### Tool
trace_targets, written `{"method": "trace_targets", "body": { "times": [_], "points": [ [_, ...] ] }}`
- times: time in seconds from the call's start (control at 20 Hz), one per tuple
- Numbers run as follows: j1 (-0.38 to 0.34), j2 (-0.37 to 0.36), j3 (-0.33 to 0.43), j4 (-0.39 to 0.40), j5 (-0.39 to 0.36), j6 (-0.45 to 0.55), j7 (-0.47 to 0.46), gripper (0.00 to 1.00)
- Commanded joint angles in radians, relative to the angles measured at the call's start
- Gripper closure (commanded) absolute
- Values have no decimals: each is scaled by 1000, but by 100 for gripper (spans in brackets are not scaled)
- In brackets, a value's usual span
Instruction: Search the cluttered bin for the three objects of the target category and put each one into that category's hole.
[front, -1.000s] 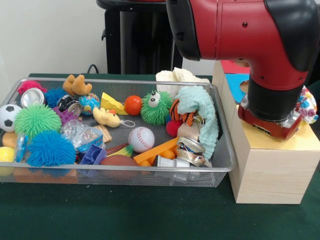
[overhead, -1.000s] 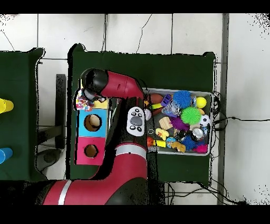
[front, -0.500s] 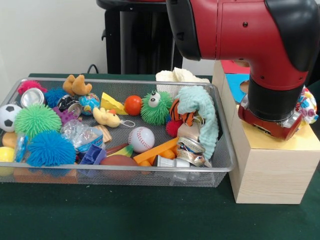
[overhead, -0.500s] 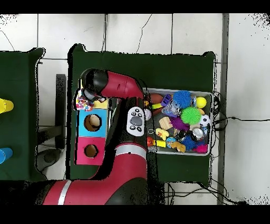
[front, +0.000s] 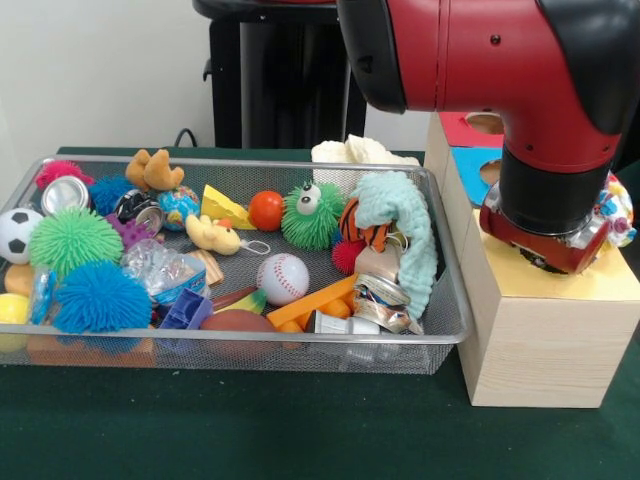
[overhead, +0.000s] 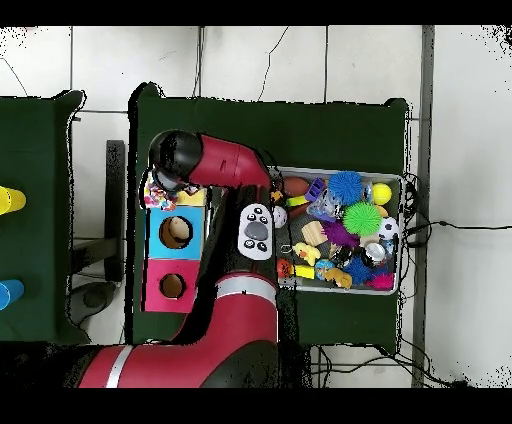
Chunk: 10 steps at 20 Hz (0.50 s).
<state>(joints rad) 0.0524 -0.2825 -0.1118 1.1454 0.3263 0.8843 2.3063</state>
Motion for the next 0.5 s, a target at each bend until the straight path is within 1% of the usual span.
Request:
{"method": "trace_targets", "body": {
  "times": [0.05, 0.3, 0.5],
  "points": [
    [7, -109, -2, 76, -44, 132, 92, 0],
    [8, -128, -11, 40, -59, 189, 86, 0],
    [3, -129, -7, 29, -59, 206, 90, 0]
  ]
}}
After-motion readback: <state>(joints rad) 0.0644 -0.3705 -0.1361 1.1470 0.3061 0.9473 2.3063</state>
